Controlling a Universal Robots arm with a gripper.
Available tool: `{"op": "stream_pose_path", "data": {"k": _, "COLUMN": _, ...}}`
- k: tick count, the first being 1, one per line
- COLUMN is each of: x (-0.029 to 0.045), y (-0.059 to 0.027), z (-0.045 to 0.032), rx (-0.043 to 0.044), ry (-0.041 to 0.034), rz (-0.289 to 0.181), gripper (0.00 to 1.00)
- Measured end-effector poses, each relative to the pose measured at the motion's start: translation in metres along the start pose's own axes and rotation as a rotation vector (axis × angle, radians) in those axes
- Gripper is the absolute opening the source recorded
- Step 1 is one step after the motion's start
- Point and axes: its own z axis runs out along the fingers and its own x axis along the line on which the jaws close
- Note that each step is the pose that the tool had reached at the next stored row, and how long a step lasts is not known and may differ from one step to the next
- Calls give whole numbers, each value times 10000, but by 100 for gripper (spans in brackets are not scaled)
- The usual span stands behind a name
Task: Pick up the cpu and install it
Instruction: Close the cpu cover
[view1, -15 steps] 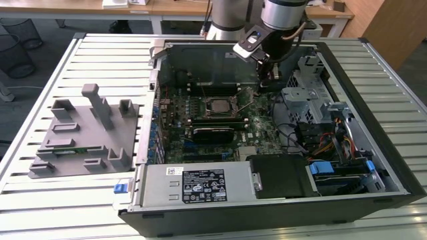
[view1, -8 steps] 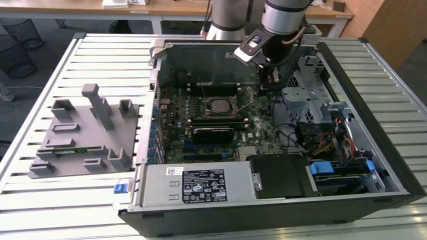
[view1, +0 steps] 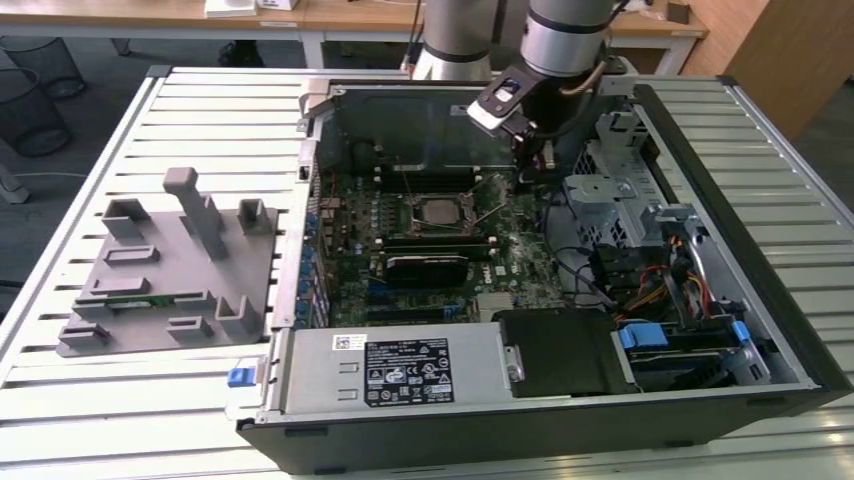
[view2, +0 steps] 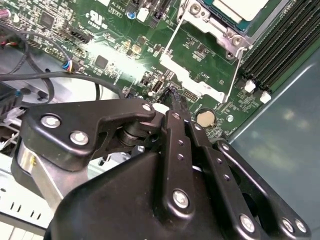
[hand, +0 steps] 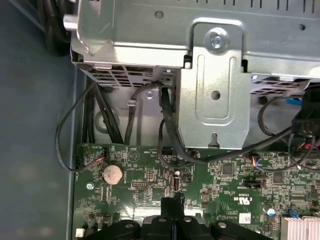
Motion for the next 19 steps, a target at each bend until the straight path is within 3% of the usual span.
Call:
{"op": "stream_pose_path", "data": {"k": 6, "x": 33, "y": -70, "z": 47, "rx": -2, "ry": 36, "rz": -5, "gripper": 11}}
{"op": "stream_pose_path", "data": {"k": 11, "x": 41, "y": -270, "z": 66, "rx": -5, "ry": 82, "rz": -26, "gripper": 11}}
{"op": "stream_pose_path", "data": {"k": 19, "x": 62, "y": -606, "z": 108, "rx": -6, "ry": 92, "rz": -54, "gripper": 11}}
